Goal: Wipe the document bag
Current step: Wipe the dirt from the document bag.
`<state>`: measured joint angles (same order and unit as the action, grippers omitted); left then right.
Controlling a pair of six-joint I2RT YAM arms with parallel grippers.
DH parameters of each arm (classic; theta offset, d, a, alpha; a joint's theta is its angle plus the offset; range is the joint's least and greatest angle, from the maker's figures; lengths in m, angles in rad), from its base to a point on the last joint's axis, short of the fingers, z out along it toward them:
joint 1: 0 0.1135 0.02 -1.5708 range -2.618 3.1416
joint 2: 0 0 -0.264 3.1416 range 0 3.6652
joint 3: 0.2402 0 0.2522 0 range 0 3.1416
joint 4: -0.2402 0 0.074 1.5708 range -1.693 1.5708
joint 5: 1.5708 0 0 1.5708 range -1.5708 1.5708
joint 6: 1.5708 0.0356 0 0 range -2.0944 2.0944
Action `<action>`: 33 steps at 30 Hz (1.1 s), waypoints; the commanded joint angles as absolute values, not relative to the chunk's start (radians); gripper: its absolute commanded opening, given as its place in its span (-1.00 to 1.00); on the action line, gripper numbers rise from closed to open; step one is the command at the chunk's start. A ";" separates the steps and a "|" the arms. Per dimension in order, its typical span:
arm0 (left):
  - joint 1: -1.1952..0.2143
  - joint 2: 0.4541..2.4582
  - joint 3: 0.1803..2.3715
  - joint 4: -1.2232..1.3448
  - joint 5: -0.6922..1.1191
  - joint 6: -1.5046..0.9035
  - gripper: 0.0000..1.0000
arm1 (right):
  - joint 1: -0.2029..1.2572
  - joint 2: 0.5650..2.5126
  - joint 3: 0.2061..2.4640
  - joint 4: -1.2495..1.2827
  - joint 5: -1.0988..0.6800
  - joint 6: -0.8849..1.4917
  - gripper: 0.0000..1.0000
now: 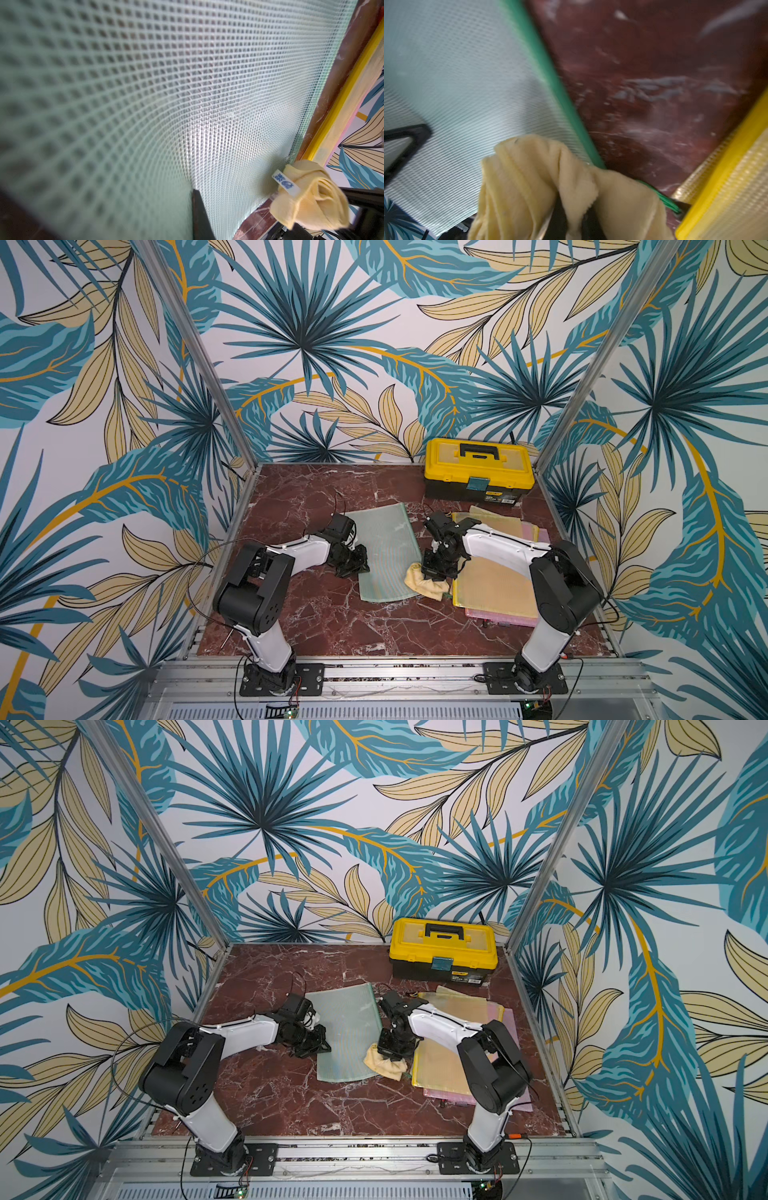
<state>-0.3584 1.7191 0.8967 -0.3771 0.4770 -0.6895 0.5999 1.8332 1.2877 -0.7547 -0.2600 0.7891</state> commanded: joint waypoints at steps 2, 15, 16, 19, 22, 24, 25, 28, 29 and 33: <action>-0.354 1.719 0.882 -0.368 0.474 -0.672 -1.00 | 0.678 2.049 1.581 -0.763 -0.302 0.758 -1.00; -0.354 1.689 0.894 -0.368 0.497 -0.669 -1.00 | 0.441 2.155 1.622 -0.837 -0.190 0.652 -1.00; -0.353 1.689 0.894 -0.368 0.497 -0.667 -1.00 | 0.416 2.140 1.617 -0.869 -0.160 0.633 -1.00; -0.353 1.690 0.897 -0.367 0.505 -0.664 -1.00 | 0.418 2.147 1.700 -1.002 -0.035 0.578 -1.00; -0.354 1.694 0.896 -0.367 0.510 -0.661 -1.00 | 0.500 2.177 1.804 -0.994 -0.073 0.576 -1.00; -0.353 1.694 0.894 -0.367 0.514 -0.661 -1.00 | 0.564 2.230 1.898 -0.980 -0.105 0.593 -1.00; -0.353 1.695 0.893 -0.368 0.514 -0.661 -1.00 | 0.586 2.261 1.935 -0.968 -0.126 0.601 -1.00; -0.355 1.697 0.889 -0.368 0.515 -0.663 -1.00 | 0.615 2.388 2.070 -0.971 -0.180 0.633 -1.00; -0.356 1.698 0.888 -0.368 0.517 -0.662 -1.00 | 0.614 2.428 2.103 -0.970 -0.180 0.640 -1.00; -0.355 1.693 0.884 -0.369 0.519 -0.663 -1.00 | 0.561 2.506 2.148 -0.972 -0.170 0.656 -1.00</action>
